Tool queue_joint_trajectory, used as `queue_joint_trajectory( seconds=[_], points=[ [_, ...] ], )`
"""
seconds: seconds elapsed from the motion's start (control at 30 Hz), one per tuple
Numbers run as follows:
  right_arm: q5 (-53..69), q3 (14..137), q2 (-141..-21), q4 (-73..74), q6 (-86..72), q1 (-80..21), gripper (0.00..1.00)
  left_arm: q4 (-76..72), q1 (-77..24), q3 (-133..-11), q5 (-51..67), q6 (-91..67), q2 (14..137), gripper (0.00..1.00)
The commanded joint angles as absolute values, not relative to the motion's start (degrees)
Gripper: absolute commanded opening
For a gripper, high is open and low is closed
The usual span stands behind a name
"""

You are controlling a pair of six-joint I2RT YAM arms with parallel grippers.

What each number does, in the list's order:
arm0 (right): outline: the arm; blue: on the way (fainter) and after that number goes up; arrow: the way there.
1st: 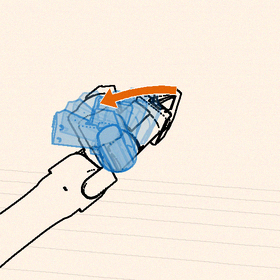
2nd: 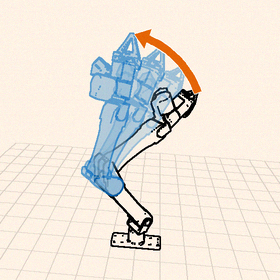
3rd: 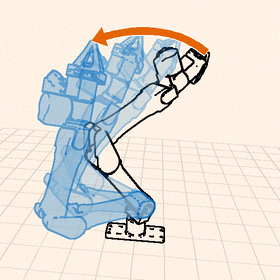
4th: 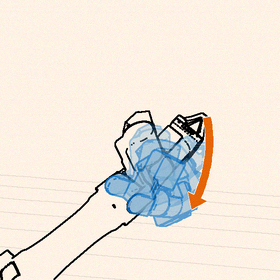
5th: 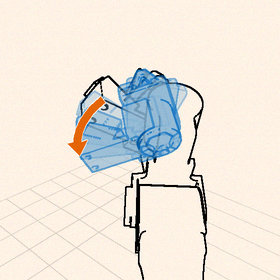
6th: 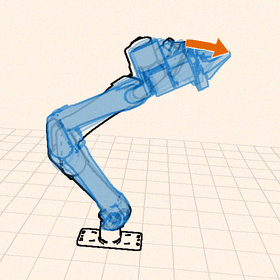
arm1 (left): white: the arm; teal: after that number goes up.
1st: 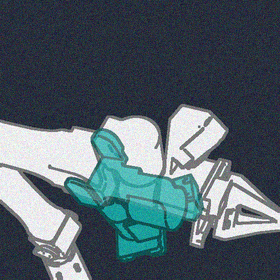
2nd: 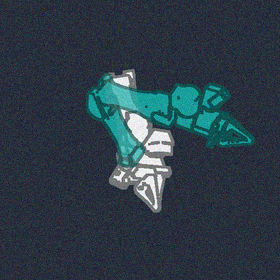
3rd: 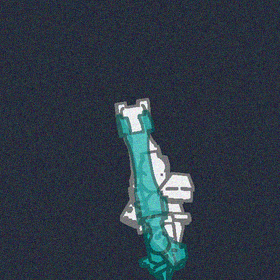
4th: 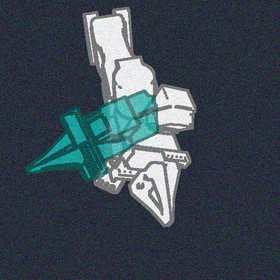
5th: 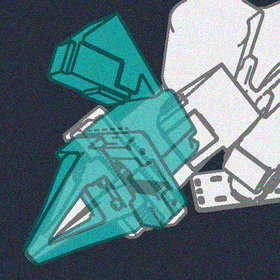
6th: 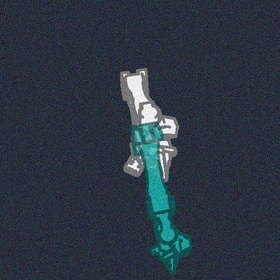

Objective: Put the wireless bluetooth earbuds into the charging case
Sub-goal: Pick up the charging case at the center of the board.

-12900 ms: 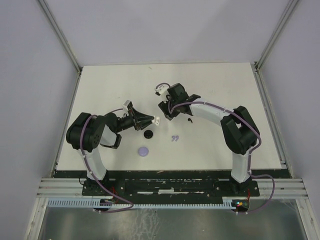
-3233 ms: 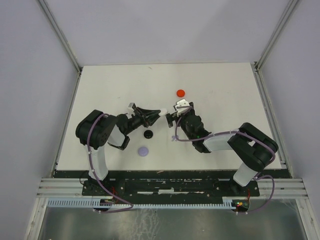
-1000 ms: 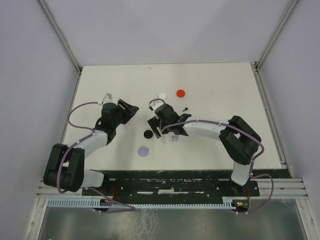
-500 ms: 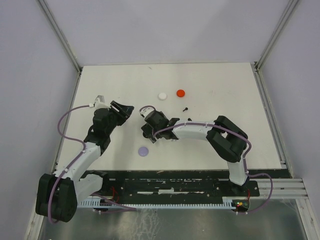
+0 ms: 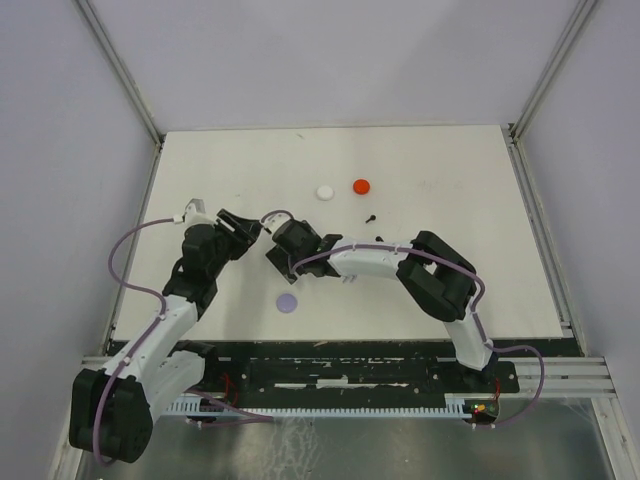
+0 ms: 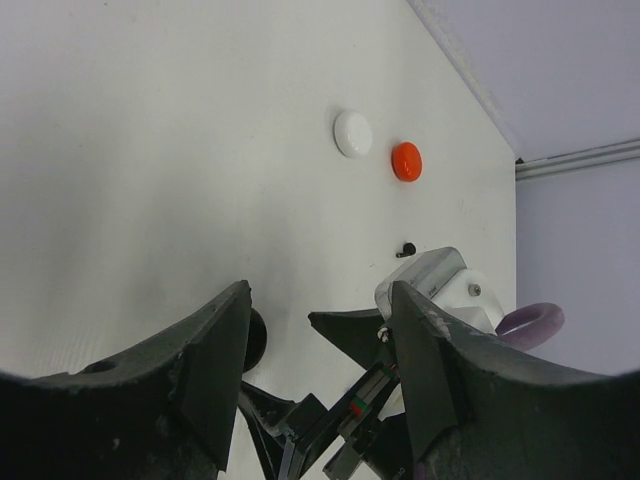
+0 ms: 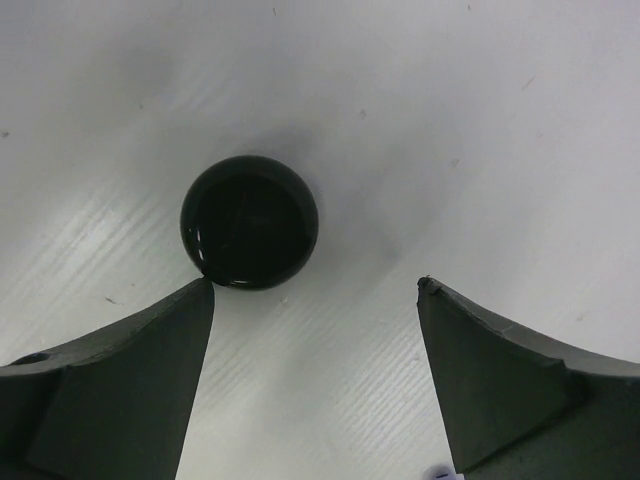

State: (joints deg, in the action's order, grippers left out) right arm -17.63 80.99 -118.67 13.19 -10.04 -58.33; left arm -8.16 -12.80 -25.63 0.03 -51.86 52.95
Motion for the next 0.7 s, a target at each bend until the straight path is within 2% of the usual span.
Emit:
queue_joint_trajectory(
  seconds=[0.0, 0.4, 0.57, 0.6, 0.67],
  points=[
    [-18.2, 86.1, -120.5, 12.8, -8.4, -58.6, 0.91, -6.7, -12.0, -25.9, -1.9, -48.5, 50.9, 0.66],
    [-18.2, 92.6, -124.5, 12.7, -5.8, -57.8, 0.91, -2.0, -9.4, -26.1, -2.8, -47.2, 47.7, 0.69],
    [-11.7, 89.2, -121.8, 9.2, -3.9, -56.5, 0.92, 0.0, -7.8, -26.8, -3.9, -46.7, 47.0, 0.72],
    [-6.0, 85.8, -119.4, 6.4, -3.2, -55.0, 0.92, 1.1, -6.7, -27.2, -3.9, -46.4, 46.7, 0.74],
    [-2.7, 84.3, -118.3, 5.6, -2.7, -53.6, 0.91, 1.6, -6.3, -27.5, -3.7, -46.2, 46.4, 0.75]
  ],
)
